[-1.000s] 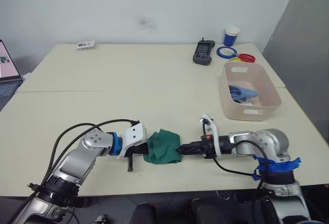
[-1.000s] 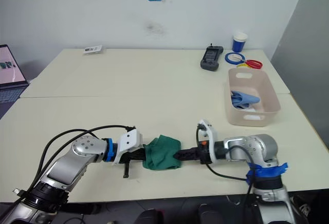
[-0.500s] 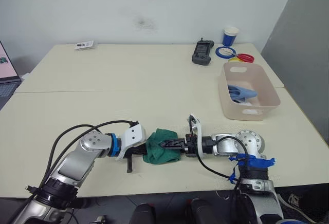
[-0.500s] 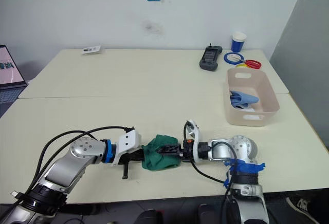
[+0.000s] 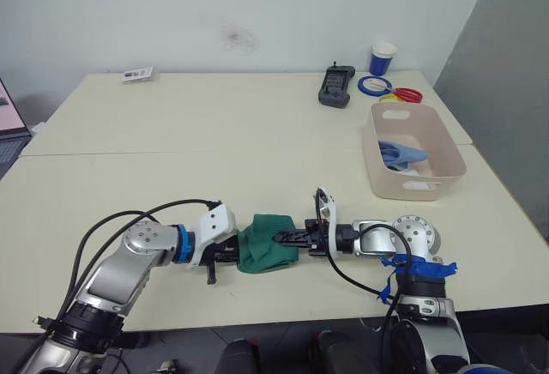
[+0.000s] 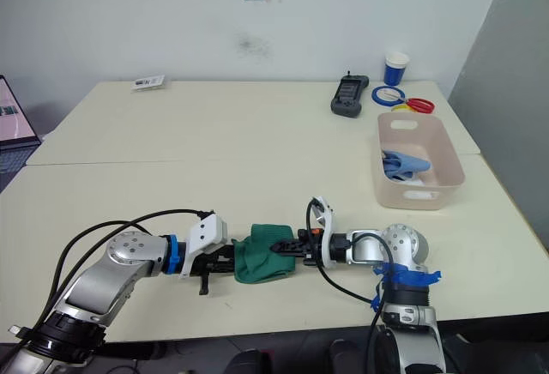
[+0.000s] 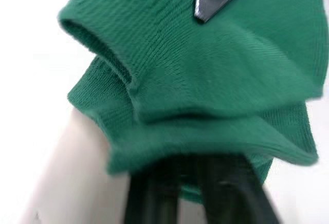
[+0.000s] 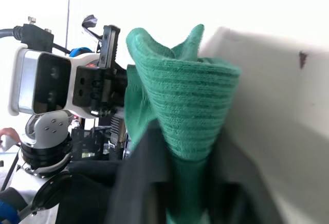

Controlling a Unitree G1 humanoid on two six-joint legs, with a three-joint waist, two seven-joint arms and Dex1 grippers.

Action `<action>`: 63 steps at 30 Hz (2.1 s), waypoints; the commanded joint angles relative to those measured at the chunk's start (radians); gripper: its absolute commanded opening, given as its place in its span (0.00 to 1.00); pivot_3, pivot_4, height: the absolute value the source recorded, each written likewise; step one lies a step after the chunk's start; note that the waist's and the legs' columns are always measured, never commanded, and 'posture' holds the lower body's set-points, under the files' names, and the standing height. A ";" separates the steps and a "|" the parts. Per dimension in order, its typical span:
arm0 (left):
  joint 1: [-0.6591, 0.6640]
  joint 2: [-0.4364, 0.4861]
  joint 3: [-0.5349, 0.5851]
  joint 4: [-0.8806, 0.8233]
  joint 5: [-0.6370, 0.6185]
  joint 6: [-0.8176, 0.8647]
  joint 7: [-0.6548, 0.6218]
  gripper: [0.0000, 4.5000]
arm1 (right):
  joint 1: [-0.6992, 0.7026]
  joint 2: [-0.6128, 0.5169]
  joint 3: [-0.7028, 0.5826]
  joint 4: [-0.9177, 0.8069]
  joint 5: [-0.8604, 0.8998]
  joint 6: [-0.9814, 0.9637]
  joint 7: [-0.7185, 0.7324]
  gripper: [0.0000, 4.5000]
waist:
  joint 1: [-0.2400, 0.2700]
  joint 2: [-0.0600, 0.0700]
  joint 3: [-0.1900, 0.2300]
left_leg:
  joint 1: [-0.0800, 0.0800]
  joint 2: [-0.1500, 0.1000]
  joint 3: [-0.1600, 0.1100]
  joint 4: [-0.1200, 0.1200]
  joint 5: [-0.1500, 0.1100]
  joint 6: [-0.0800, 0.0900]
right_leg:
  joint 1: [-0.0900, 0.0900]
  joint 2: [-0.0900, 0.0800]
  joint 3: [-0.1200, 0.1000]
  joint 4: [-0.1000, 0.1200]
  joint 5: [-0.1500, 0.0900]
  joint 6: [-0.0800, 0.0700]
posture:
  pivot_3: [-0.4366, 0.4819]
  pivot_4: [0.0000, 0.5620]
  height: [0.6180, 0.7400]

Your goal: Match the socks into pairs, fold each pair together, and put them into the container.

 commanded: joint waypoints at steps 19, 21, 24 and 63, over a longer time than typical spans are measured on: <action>-0.321 -0.012 0.244 -0.311 -0.438 0.410 0.227 0.99 | -0.131 -0.343 -0.004 -0.370 0.062 -0.146 0.139 0.00 | 0.005 -0.006 0.013 | -0.004 -0.002 -0.001 0.000 0.000 0.000 | -0.002 0.003 0.001 -0.002 0.001 0.003 | 0.48 0.27 1.00; -0.386 -0.059 0.231 -0.296 -0.439 0.412 0.269 0.99 | -0.155 -0.423 -0.004 -0.376 0.028 -0.211 0.150 0.00 | 0.007 -0.007 0.013 | -0.007 -0.002 -0.002 0.001 0.000 0.000 | -0.004 0.003 0.001 -0.002 0.000 0.003 | 0.48 0.27 1.00; -0.469 -0.120 0.204 -0.262 -0.419 0.404 0.314 0.99 | -0.215 -0.579 0.005 -0.328 -0.068 -0.351 0.180 0.00 | 0.012 -0.007 0.013 | -0.014 -0.002 -0.002 0.002 0.000 0.000 | -0.011 0.003 0.001 -0.001 0.001 0.003 | 0.48 0.27 1.00; -0.528 -0.249 0.083 -0.151 -0.298 0.285 0.284 1.00 | -0.570 -0.989 0.562 0.603 -1.040 -1.786 0.922 0.99 | 0.025 -0.005 0.014 | -0.014 -0.003 0.000 0.008 0.003 -0.005 | -0.010 -0.001 0.003 0.002 0.004 -0.003 | 0.48 0.27 1.00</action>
